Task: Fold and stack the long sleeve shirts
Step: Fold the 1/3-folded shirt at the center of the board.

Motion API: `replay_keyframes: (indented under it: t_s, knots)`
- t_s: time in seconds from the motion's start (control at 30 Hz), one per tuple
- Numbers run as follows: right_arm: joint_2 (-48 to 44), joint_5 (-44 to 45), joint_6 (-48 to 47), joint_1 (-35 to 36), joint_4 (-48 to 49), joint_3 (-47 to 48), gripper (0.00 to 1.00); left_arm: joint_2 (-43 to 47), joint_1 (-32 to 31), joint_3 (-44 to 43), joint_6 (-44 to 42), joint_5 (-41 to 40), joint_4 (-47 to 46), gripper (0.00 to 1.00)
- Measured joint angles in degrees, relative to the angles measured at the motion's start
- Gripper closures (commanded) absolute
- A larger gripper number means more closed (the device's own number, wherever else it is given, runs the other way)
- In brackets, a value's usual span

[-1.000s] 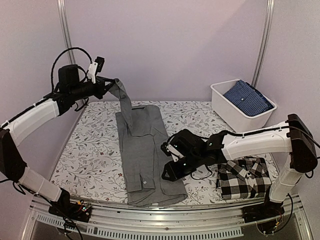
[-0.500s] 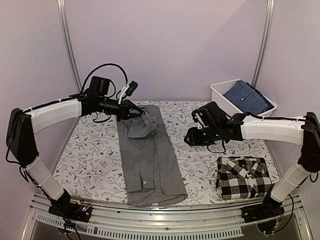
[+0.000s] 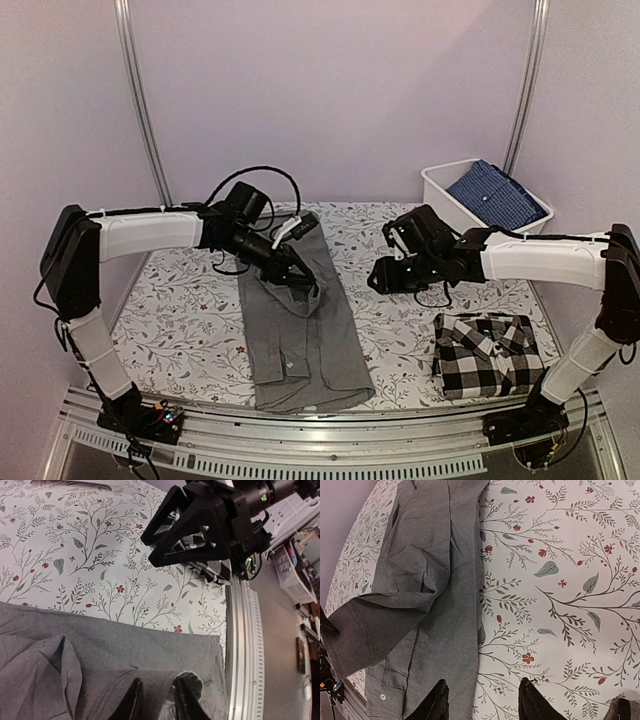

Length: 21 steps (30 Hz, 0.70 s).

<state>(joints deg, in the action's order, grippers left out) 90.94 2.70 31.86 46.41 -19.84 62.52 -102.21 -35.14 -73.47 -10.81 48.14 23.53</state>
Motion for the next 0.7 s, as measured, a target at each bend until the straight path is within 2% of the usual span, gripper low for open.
replay_keyframes:
  t_s: [0.1,0.37,0.7]
  knots:
    - [0.0,-0.2,0.0,0.0,0.6,-0.2,0.53,-0.1,-1.3,-0.3,-0.2,-1.7,0.7,0.6]
    - [0.6,-2.3,-0.2,0.0,1.4,-0.6,0.53,0.3,-3.3,0.2,0.7,-6.4,-0.7,0.58]
    - [6.7,-3.9,-1.5,4.0,1.9,3.2,0.53,9.3,1.0,10.3,15.3,-17.7,-10.7,0.56]
